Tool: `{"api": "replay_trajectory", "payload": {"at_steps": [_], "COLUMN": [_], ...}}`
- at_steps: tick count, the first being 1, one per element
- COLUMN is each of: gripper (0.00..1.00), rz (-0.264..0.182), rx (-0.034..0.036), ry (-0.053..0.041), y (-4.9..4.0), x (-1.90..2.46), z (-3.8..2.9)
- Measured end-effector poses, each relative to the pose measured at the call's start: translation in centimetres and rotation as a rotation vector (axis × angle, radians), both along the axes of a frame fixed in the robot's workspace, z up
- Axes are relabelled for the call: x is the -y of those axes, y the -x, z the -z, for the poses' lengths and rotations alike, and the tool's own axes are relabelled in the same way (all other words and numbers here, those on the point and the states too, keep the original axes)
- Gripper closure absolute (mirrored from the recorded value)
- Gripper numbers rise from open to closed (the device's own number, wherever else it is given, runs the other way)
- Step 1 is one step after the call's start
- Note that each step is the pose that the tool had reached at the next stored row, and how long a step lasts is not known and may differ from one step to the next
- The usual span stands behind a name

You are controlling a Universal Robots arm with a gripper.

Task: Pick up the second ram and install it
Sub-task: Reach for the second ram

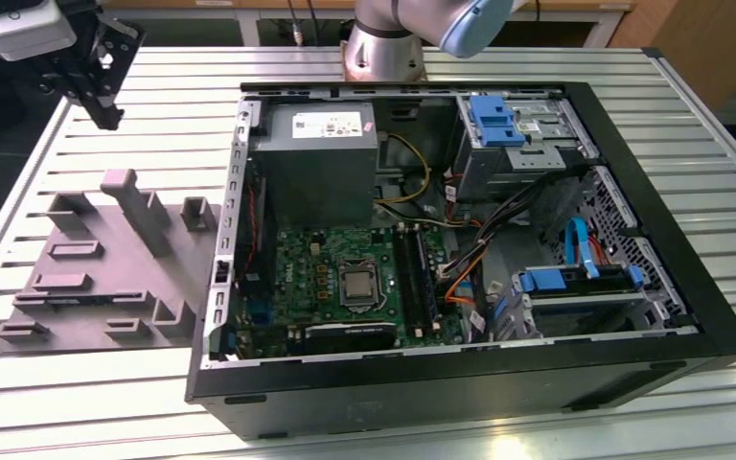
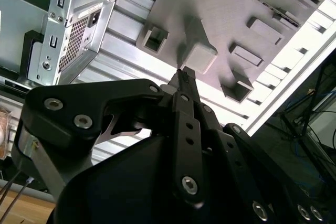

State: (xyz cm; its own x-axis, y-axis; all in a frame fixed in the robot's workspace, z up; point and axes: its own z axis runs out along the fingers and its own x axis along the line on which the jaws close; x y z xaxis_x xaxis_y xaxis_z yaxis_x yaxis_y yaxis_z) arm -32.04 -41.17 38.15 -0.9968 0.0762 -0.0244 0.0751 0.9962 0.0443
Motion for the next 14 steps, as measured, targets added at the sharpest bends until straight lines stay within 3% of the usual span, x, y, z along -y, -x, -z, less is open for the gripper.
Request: {"api": "replay_trajectory", "payload": {"at_steps": [14], "gripper": [0.89], "rz": [0.0], "rx": [0.0], "ry": [-0.0001], "y": [0.23], "x": [0.24], "z": [0.08]}}
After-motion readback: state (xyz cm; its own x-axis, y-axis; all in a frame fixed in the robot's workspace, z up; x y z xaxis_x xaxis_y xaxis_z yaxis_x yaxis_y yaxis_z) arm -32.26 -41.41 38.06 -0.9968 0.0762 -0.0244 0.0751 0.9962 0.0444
